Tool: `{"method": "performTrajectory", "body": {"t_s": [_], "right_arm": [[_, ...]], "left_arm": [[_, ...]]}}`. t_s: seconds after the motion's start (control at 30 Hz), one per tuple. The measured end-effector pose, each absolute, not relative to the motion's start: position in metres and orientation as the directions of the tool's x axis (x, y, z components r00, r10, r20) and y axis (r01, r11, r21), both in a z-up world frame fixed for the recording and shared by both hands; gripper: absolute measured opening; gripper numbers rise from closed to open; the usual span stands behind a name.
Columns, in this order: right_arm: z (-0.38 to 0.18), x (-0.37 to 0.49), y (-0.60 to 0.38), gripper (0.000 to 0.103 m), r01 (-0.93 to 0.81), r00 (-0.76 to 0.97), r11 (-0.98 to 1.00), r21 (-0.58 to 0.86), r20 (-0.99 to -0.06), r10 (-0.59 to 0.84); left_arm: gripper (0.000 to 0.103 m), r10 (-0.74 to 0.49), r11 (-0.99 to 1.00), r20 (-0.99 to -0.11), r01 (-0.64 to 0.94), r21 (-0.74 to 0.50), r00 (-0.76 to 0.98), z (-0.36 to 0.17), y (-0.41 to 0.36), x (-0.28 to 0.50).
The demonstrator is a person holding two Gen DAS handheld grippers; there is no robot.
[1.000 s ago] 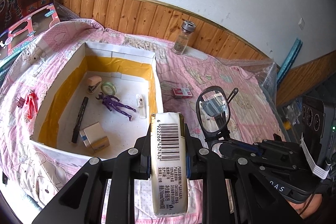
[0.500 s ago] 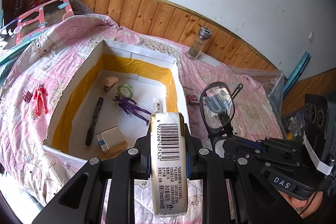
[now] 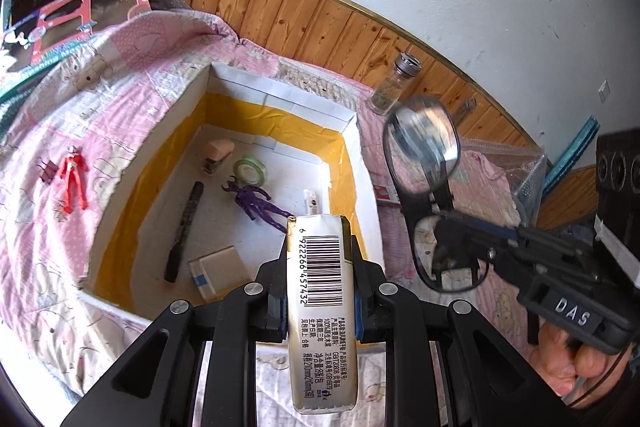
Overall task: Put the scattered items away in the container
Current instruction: 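Lower the barcode box and glasses into the white box and open both grippers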
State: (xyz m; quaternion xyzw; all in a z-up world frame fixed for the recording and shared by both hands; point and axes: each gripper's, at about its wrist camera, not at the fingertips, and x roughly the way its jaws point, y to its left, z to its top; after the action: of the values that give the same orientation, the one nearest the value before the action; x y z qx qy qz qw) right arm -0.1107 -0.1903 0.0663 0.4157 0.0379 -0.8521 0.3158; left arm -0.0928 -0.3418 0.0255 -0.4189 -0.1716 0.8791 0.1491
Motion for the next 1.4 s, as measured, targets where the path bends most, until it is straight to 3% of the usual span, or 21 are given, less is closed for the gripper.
{"method": "performTrajectory", "body": {"t_s": [0.6, 1.27, 1.33, 1.37, 1.4], "right_arm": [[0.080, -0.172, -0.238, 0.008, 0.656, -0.466, -0.753, 0.049, -0.759, -0.455], [0.007, -0.252, -0.276, 0.009, 0.718, -0.332, -0.696, -0.020, -0.888, -0.318], [-0.003, -0.258, -0.280, 0.013, 0.716, -0.354, -0.696, -0.056, -0.888, -0.293], [-0.006, -0.260, -0.281, 0.032, 0.715, -0.365, -0.696, -0.072, -0.887, -0.283], [-0.009, -0.263, -0.280, 0.047, 0.700, -0.386, -0.709, -0.088, -0.881, -0.273]], "left_arm": [[0.023, 0.456, -0.877, -0.709, -0.133, -0.463, -0.538, 0.002, -0.315, -0.128], [0.024, 0.455, -0.866, -0.750, -0.042, -0.498, -0.480, -0.026, -0.322, -0.151], [0.028, 0.466, -0.864, -0.764, -0.043, -0.501, -0.446, -0.032, -0.319, -0.159], [0.044, 0.469, -0.860, -0.767, -0.031, -0.509, -0.437, -0.035, -0.319, -0.161], [0.054, 0.471, -0.856, -0.766, -0.015, -0.517, -0.437, -0.037, -0.321, -0.162]]}}
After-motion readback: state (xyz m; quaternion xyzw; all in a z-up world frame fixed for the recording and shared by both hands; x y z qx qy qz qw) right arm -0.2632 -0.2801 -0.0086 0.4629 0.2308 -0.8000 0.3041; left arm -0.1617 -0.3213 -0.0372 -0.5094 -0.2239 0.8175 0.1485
